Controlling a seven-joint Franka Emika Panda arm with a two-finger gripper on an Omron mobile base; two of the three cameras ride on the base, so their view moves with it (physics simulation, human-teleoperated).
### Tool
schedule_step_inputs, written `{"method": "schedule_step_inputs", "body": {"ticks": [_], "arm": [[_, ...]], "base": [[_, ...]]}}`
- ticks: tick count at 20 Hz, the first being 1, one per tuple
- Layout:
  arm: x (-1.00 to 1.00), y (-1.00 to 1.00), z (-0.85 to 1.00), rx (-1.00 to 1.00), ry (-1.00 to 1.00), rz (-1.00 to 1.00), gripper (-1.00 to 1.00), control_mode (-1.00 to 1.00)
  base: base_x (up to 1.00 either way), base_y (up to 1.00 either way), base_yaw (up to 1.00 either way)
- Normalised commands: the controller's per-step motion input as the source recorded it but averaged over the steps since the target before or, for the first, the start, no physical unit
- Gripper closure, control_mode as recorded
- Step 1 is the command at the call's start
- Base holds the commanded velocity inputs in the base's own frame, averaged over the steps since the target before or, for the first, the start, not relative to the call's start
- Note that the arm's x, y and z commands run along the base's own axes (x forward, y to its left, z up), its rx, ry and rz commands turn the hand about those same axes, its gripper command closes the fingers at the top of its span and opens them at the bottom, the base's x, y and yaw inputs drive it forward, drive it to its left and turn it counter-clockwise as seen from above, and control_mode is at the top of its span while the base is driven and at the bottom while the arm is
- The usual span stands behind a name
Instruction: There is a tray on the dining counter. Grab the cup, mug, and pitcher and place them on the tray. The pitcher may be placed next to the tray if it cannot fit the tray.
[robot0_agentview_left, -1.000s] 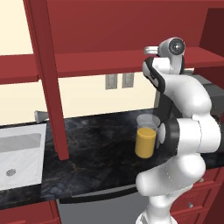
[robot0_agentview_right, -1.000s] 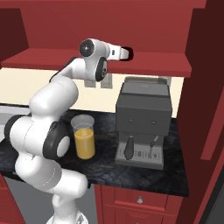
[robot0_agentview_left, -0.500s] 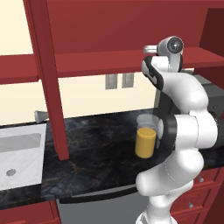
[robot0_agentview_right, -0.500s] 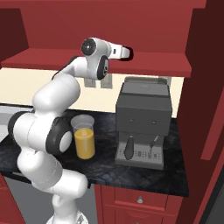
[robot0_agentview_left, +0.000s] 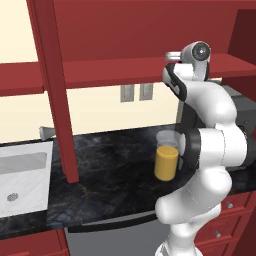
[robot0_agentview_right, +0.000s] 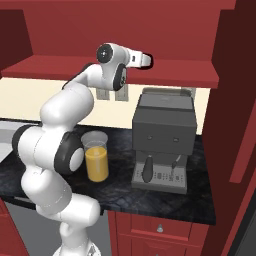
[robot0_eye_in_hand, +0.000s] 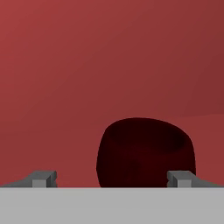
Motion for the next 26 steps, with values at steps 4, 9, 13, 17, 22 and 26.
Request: {"method": "schedule_step_inputs", "body": {"ticks": [4, 9, 13, 17, 22, 26], "arm": [[0.03, -0.15, -0.07, 0.00, 0.00, 0.00, -1.00, -1.00], [0.09, -0.13, -0.05, 0.00, 0.00, 0.00, -1.00, -1.00], [0.11, -0.13, -0.05, 0.00, 0.00, 0.00, -1.00, -1.00], [0.17, -0.14, -0.06, 0.00, 0.00, 0.00, -1.00, -1.00], [0.22, -0.10, -0.04, 0.00, 0.00, 0.00, -1.00, -1.00], [0.26, -0.03, -0.01, 0.00, 0.00, 0.00, -1.00, -1.00]], "base": [[0.00, 0.00, 0.00], [0.00, 0.00, 0.00], [0.00, 0.00, 0.00], [0.00, 0.00, 0.00], [0.00, 0.00, 0.00], [0.00, 0.00, 0.00]]}}
